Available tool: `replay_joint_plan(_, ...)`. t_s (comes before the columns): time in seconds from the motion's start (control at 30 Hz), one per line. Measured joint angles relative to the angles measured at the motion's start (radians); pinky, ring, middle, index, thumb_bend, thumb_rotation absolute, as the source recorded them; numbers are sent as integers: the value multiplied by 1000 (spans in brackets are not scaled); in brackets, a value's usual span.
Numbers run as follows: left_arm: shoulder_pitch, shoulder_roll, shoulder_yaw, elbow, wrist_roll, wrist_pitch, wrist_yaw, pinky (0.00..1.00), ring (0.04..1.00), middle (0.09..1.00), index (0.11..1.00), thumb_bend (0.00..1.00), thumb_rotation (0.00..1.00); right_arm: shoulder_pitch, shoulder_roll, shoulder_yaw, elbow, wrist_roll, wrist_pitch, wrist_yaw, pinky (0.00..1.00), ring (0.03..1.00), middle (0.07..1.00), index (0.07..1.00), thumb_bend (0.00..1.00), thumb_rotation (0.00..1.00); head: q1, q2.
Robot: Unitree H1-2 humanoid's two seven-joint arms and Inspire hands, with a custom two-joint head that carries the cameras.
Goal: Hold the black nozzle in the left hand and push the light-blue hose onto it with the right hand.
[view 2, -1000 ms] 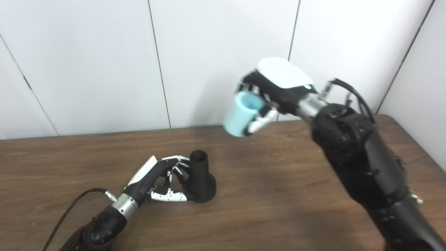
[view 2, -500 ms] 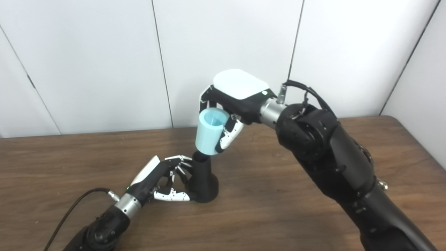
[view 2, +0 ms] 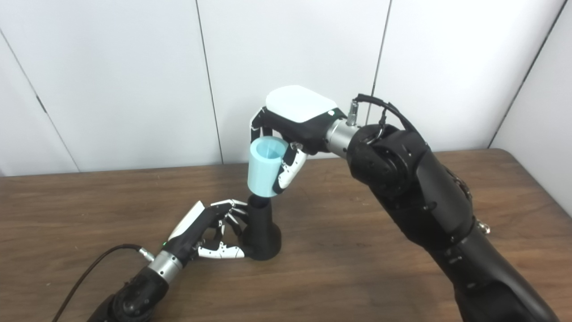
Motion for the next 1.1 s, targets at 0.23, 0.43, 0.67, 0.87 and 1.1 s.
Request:
replay_joint_plan(0.23, 2, -3, 2, -1, 0, 0, 0, 381, 488, 615, 617, 864, 306, 0, 1, 0, 1, -12, 0, 2, 116, 206, 471, 483, 531, 0, 2, 3)
replay_joint_plan(0.43, 3, -3, 1, -3, 1, 0, 0, 380, 485, 615, 619, 863, 305, 2, 10, 0, 14, -17, 1, 2, 130, 218, 471, 483, 531, 0, 2, 5)
replay_joint_plan(0.67, 4, -4, 1, -5, 3, 0, 0, 380, 485, 615, 620, 864, 306, 25, 29, 2, 17, -31, -1, 1, 139, 225, 471, 483, 531, 0, 2, 6)
replay_joint_plan(0.87, 7, -4, 1, -12, 10, 2, -1, 376, 484, 615, 619, 864, 306, 40, 32, 5, 19, -32, -4, 2, 133, 218, 471, 483, 531, 0, 3, 6)
replay_joint_plan(1.1, 8, -4, 1, -14, 10, 2, -3, 376, 484, 614, 620, 864, 305, 41, 40, 10, 19, -35, -3, 5, 140, 223, 471, 483, 531, 0, 3, 9)
